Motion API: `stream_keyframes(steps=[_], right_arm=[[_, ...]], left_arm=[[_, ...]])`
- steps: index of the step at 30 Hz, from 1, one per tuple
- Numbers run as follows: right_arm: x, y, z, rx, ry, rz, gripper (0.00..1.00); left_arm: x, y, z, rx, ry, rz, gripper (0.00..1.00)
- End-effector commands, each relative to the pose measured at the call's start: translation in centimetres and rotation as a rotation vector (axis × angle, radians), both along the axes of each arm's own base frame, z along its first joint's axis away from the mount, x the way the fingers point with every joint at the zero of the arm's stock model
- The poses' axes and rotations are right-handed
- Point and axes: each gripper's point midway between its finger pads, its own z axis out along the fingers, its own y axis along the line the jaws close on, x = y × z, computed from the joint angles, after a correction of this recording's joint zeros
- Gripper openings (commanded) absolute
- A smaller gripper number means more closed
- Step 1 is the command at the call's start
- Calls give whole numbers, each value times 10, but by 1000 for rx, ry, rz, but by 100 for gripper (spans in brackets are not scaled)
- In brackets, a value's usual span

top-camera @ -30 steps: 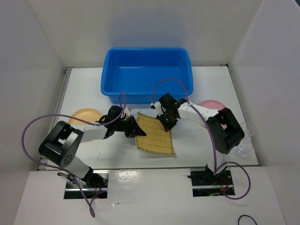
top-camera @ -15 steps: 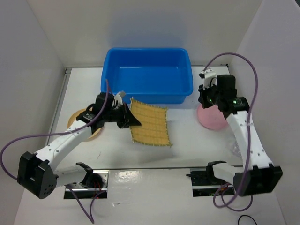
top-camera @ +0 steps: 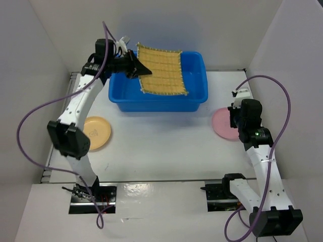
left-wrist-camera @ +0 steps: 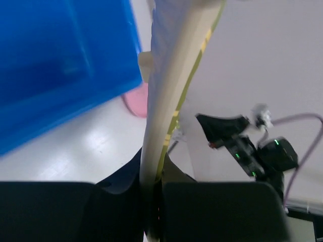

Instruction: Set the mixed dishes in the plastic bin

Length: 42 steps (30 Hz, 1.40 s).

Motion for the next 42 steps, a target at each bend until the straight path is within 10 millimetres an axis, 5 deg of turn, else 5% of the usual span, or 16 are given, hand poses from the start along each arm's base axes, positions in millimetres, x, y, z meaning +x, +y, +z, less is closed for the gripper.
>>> stream_keyframes(steps=[1,2,3,4,6,9,10,11,20,26,30,34,35,37,42], right_arm=[[10,-8,27,-5,-127,-50,0],[9,-8,28,-5,-138,-50,0],[9,-8,28,-5,-138,-50,0],[9,-8,28,-5,-138,-50,0],[6,-8,33,-4,-158,-50,0],[6,-7,33,-7,-167,-38,0],[5,-10,36,-8,-176,-47,0],[5,-10,36,-8,-176,-47,1],[5,-11,39,-12,-196,-55,4],[6,-11,32,-12,-178,-55,8],[7,-11,30,-13,-169,-55,15],[7,-10,30,-16,-168,-43,21],[8,-8,29,-12,-168,-35,21],[9,-8,27,-12,-158,-35,21],[12,-5,22,-17,-137,-12,21]], left_arm=[[39,-2,-24,47,10,-51,0],[51,-3,-30,70,14,-43,0],[63,1,17,61,-115,-26,0],[86,-2,-30,100,3,-29,0],[107,-6,-36,91,-44,-27,0],[132,-11,-86,53,64,-27,0],[137,-15,-76,52,1,-16,0],[146,-16,-98,59,40,-4,0],[168,-36,-184,43,158,-17,0],[171,-56,-222,-5,224,-50,1],[173,-58,-236,-29,267,-44,15],[176,-60,-237,-47,266,-46,56],[177,-61,-235,-54,264,-43,78],[181,-54,-226,-69,261,-26,100],[191,-26,-197,-76,239,37,100]])
